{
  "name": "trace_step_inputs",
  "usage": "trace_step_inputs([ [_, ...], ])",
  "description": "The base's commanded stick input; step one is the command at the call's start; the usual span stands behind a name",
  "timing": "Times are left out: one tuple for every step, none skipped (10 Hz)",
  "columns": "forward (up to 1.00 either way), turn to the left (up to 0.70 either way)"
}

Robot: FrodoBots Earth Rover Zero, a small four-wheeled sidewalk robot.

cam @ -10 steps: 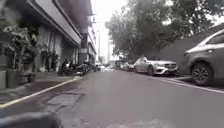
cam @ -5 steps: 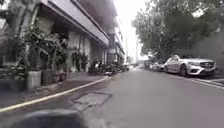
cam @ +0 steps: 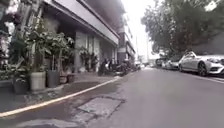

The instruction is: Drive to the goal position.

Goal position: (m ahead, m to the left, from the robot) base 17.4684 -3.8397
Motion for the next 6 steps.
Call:
trace_step_inputs([
  [0.7, -0.14],
  [0.7, -0.14],
  [0.7, -0.14],
  [0.7, -0.14],
  [0.7, -0.14],
  [0.7, -0.14],
])
